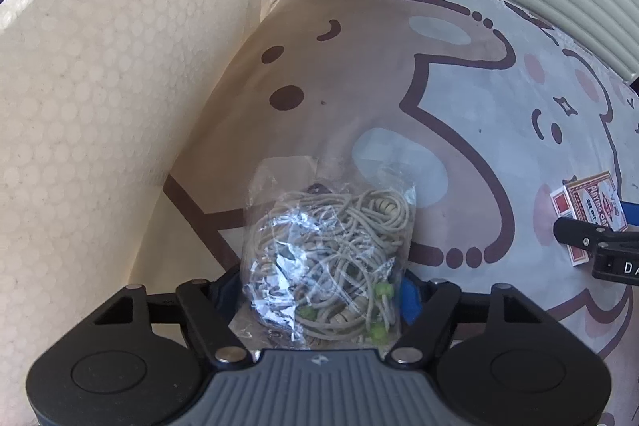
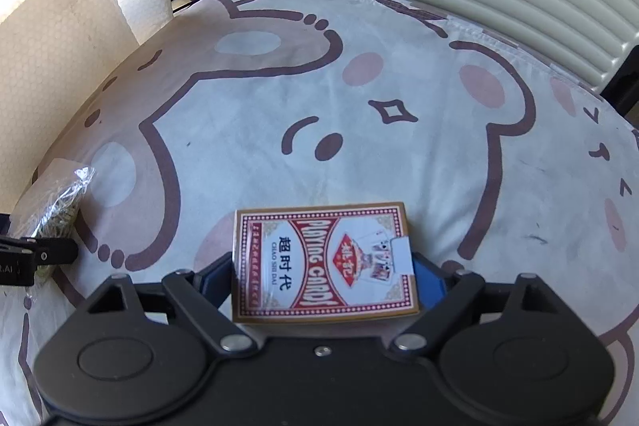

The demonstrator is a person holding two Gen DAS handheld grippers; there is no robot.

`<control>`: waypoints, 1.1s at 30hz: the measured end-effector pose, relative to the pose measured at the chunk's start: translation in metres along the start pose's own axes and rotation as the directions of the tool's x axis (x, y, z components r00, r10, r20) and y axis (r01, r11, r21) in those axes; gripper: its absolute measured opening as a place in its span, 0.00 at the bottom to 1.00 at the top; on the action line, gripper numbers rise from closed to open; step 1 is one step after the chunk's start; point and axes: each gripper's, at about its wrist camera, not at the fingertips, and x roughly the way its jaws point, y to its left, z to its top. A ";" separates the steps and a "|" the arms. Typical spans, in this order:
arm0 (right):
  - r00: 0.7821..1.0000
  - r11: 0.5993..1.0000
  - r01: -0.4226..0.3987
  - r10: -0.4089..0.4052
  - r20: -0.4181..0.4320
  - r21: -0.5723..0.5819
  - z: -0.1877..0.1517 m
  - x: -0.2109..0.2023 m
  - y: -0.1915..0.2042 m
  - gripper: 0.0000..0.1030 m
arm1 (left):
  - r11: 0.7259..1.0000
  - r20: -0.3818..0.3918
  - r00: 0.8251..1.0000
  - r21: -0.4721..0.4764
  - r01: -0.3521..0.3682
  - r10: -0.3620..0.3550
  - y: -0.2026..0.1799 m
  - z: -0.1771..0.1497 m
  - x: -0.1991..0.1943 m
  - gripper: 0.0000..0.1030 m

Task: Organize objects
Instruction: 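Close the left gripper on the cord bag while the right gripper grasps the card box, then lift the cord bag with the left gripper while the right gripper carries the card box toward the black box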

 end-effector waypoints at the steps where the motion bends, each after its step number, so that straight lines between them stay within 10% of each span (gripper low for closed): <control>1: 1.000 1.000 0.001 -0.001 0.001 0.006 -0.002 -0.001 0.000 0.87 | 1.000 0.001 1.000 -0.003 -0.002 0.002 0.000 0.000 -0.001 0.69; 33: 0.994 0.992 0.050 -0.061 0.094 0.116 -0.084 -0.144 -0.009 0.87 | 0.996 0.132 0.990 0.079 0.036 -0.046 -0.050 -0.059 -0.132 0.66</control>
